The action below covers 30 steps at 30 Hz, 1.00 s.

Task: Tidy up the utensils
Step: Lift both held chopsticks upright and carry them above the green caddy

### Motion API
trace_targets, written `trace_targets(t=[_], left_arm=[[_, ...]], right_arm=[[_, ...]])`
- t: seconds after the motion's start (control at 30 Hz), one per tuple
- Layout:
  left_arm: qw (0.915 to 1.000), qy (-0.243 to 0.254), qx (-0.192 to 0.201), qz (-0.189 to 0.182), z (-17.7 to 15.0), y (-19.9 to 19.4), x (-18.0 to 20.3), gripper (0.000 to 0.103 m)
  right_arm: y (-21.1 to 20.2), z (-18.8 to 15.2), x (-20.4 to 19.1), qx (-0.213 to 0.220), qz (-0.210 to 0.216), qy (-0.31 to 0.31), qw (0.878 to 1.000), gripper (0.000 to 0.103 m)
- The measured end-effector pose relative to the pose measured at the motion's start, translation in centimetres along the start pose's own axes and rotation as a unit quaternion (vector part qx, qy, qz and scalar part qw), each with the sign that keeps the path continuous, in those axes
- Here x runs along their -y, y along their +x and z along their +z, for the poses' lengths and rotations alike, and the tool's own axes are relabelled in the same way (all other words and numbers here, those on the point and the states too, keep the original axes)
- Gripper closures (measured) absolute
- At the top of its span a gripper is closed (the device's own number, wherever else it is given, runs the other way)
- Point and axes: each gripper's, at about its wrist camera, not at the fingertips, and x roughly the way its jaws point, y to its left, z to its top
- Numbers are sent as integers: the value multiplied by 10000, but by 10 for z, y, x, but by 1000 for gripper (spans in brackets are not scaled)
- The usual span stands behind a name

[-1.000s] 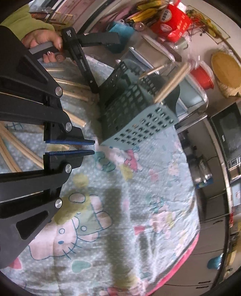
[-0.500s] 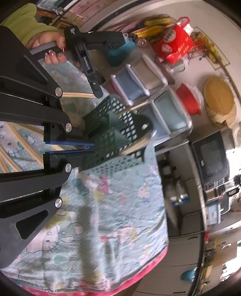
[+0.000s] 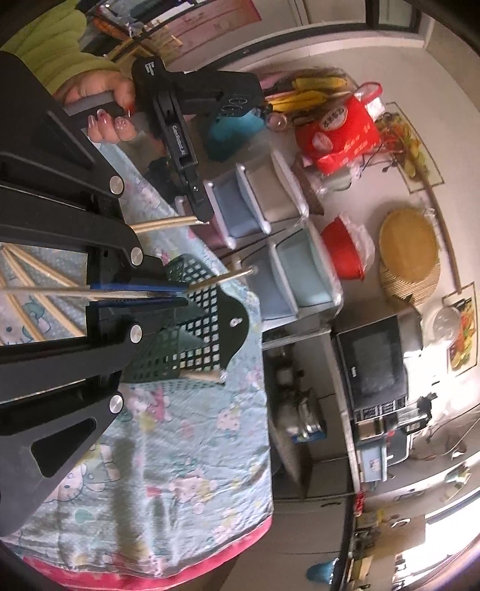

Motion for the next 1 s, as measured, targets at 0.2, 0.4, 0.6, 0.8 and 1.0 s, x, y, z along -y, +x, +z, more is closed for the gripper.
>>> trace_targets(t=[0.2,0.4,0.6,0.8,1.0], left_arm=[[9998,85,145,-105,7,-10,6,100],[9994,173,258,-177,13,-17,13,100],[9987,243,390,-220,22,-25,18,100],[9978,321,537,-240,34,-32,23,100],[9967,370,680,-261,46,-38,27,100]], right_arm=[[-5,6,-11,125,72,-99,9998,100],[-6,12,-19,205,107,-187,9996,100],[-6,25,-25,303,153,-241,9991,100],[-6,39,-34,416,253,-347,9982,100],[-4,49,-41,492,325,-416,9974,101]])
